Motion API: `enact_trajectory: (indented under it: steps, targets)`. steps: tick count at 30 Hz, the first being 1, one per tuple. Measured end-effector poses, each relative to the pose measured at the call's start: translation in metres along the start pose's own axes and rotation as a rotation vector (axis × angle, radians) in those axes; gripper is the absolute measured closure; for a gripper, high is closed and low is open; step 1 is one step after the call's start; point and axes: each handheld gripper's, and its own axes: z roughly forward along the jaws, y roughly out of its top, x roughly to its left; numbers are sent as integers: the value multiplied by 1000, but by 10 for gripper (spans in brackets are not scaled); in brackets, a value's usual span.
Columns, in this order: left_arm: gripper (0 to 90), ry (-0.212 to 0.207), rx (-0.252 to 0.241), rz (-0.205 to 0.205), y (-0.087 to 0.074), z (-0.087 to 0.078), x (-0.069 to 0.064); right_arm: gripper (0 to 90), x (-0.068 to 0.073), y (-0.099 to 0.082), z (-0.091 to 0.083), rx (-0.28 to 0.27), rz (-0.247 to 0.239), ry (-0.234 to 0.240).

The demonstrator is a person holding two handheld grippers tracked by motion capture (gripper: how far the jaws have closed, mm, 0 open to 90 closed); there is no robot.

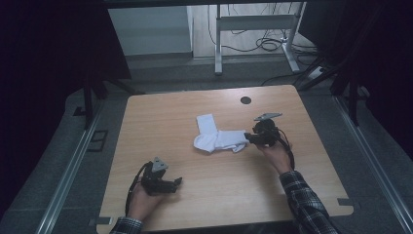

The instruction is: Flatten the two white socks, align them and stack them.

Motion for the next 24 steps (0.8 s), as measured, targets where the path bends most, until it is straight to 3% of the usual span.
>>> enact_trajectory:
  steps: [5,9,14,19,22,24]
  targets:
    - [116,0,0,0,0,0,0,507,1,1,17,13,20,-17]
    - [116,0,0,0,0,0,0,503,2,-4,30,52,8,-36]
    - [116,0,0,0,0,0,0,506,0,-11,37,72,21,-23]
    - [116,1,0,-2,0,0,0,749,0,-14,36,81,61,34]
    - [116,2,0,-3,0,0,0,791,2,-15,34,84,66,40]
    - [116,2,-1,-3,0,0,0,805,5,-13,31,95,44,28]
